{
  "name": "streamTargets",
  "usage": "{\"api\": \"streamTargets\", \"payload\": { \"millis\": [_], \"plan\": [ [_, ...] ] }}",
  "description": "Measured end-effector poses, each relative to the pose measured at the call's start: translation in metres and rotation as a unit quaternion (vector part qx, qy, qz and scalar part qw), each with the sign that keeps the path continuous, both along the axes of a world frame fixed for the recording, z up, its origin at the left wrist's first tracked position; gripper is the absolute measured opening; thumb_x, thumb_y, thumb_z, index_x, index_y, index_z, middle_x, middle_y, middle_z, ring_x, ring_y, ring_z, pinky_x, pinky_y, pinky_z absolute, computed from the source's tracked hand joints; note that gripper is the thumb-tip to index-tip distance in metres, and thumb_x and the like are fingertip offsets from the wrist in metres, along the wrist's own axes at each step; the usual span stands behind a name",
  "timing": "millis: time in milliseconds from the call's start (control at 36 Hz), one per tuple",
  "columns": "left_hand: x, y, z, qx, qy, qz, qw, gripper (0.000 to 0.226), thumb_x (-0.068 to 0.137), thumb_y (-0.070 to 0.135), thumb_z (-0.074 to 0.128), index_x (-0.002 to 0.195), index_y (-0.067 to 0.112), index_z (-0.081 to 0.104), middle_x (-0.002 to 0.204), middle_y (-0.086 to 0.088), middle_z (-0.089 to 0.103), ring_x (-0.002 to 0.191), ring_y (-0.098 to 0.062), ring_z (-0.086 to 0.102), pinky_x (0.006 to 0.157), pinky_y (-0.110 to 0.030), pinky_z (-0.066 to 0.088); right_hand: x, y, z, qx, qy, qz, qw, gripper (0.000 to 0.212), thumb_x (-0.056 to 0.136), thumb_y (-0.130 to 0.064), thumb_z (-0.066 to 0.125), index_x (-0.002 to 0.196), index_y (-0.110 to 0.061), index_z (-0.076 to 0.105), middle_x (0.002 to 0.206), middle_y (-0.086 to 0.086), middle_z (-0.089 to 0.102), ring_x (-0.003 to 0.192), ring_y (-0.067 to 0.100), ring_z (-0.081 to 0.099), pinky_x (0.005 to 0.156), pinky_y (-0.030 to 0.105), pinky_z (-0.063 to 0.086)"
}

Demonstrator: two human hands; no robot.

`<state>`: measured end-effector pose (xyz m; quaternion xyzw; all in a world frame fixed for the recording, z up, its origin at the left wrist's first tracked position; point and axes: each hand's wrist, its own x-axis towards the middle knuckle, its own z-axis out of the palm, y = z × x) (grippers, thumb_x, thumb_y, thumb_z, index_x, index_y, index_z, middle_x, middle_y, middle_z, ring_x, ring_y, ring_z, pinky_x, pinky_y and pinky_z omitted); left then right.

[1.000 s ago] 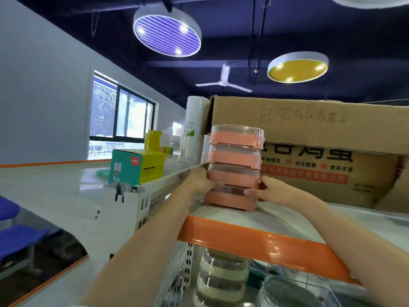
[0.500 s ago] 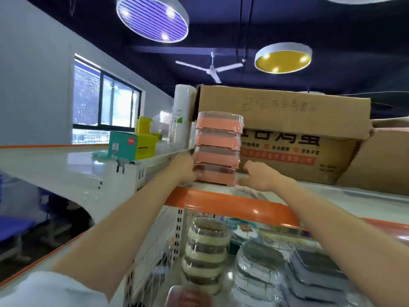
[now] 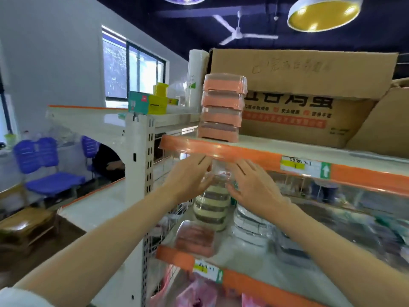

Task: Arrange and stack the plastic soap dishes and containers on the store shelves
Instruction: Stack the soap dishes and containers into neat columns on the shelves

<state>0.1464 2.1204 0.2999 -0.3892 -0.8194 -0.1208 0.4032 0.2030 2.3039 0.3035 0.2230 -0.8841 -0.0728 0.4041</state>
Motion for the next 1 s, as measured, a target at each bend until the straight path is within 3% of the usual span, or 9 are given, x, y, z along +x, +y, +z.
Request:
{"api": "streamTargets", "payload": {
  "millis": [83, 139, 222, 278, 361, 444, 639, 861, 1000],
  "plan": [
    [0.010, -0.003, -0.030, -0.043, -0.053, 0.034, 0.997, 0.019, 0.089, 0.023, 0.061, 0.100, 0.009, 0.058, 0.098, -0.005, 0.057, 0.086, -0.021, 0.056, 0.066, -0.025, 0.043, 0.003, 0.004, -0.037, -0.018, -0.064, 0.004, 0.998, 0.034, 0.075, -0.024, 0.067, 0.101, -0.003, 0.063, 0.094, 0.010, 0.064, 0.086, 0.029, 0.064, 0.068, 0.037, 0.056],
    [0.010, -0.004, -0.050, -0.057, -0.097, 0.071, 0.991, 0.031, 0.094, 0.029, 0.051, 0.118, 0.010, 0.051, 0.118, -0.003, 0.052, 0.108, -0.019, 0.051, 0.079, -0.025, 0.041, 0.003, 0.005, -0.060, -0.034, -0.118, 0.006, 0.992, 0.034, 0.078, -0.023, 0.064, 0.104, -0.002, 0.062, 0.098, 0.011, 0.062, 0.090, 0.032, 0.063, 0.068, 0.040, 0.055],
    [0.009, -0.005, -0.075, -0.093, -0.161, 0.100, 0.977, 0.036, 0.094, 0.029, 0.047, 0.125, 0.011, 0.047, 0.127, -0.004, 0.049, 0.120, -0.020, 0.046, 0.094, -0.031, 0.041, 0.003, 0.002, -0.087, -0.067, -0.216, -0.022, 0.974, 0.049, 0.092, -0.039, 0.045, 0.128, -0.005, 0.051, 0.124, 0.008, 0.053, 0.116, 0.028, 0.052, 0.089, 0.039, 0.048],
    [0.005, -0.005, -0.090, -0.133, -0.194, 0.120, 0.965, 0.040, 0.093, 0.030, 0.048, 0.128, 0.012, 0.045, 0.131, -0.005, 0.047, 0.125, -0.022, 0.044, 0.098, -0.033, 0.040, -0.004, -0.001, -0.105, -0.038, -0.259, -0.050, 0.964, 0.053, 0.096, -0.041, 0.044, 0.137, -0.008, 0.039, 0.136, 0.004, 0.042, 0.125, 0.024, 0.042, 0.099, 0.036, 0.041],
    [-0.004, -0.005, -0.109, -0.170, -0.263, 0.133, 0.940, 0.050, 0.091, 0.031, 0.051, 0.136, 0.011, 0.039, 0.135, -0.006, 0.045, 0.121, -0.025, 0.048, 0.095, -0.035, 0.042, -0.016, -0.007, -0.124, -0.047, -0.312, -0.070, 0.947, 0.056, 0.096, -0.042, 0.048, 0.139, -0.010, 0.034, 0.142, 0.005, 0.036, 0.128, 0.023, 0.037, 0.104, 0.032, 0.033],
    [-0.019, -0.009, -0.129, -0.196, -0.294, 0.140, 0.925, 0.047, 0.089, 0.033, 0.055, 0.127, 0.008, 0.044, 0.123, -0.009, 0.049, 0.109, -0.027, 0.054, 0.087, -0.035, 0.045, -0.032, -0.012, -0.141, -0.091, -0.372, -0.062, 0.922, 0.057, 0.096, -0.037, 0.052, 0.140, -0.007, 0.034, 0.144, 0.007, 0.034, 0.132, 0.021, 0.031, 0.103, 0.022, 0.023],
    [-0.053, -0.017, -0.161, -0.189, -0.335, 0.141, 0.912, 0.043, 0.091, 0.033, 0.055, 0.127, 0.009, 0.045, 0.124, -0.008, 0.051, 0.109, -0.023, 0.053, 0.084, -0.029, 0.042, -0.081, -0.013, -0.184, -0.119, -0.433, -0.080, 0.890, 0.074, 0.091, -0.046, 0.057, 0.146, -0.006, 0.026, 0.149, 0.009, 0.030, 0.137, 0.022, 0.027, 0.112, 0.034, 0.028],
    [-0.072, -0.031, -0.176, -0.180, -0.359, 0.159, 0.902, 0.042, 0.090, 0.024, 0.049, 0.129, 0.011, 0.045, 0.127, -0.009, 0.051, 0.115, -0.025, 0.052, 0.095, -0.037, 0.046, -0.119, -0.017, -0.205, -0.194, -0.531, -0.101, 0.818, 0.115, 0.077, -0.055, 0.069, 0.152, -0.009, -0.005, 0.159, 0.007, -0.012, 0.147, 0.024, -0.005, 0.120, 0.042, 0.011],
    [-0.071, -0.031, -0.169, -0.174, -0.356, 0.162, 0.904, 0.041, 0.089, 0.023, 0.054, 0.127, 0.010, 0.047, 0.127, -0.008, 0.051, 0.115, -0.024, 0.052, 0.095, -0.034, 0.045, -0.120, -0.023, -0.205, -0.204, -0.513, -0.105, 0.827, 0.117, 0.075, -0.048, 0.073, 0.151, -0.009, -0.007, 0.158, 0.009, -0.011, 0.146, 0.024, -0.007, 0.118, 0.037, 0.010]
  ]
}}
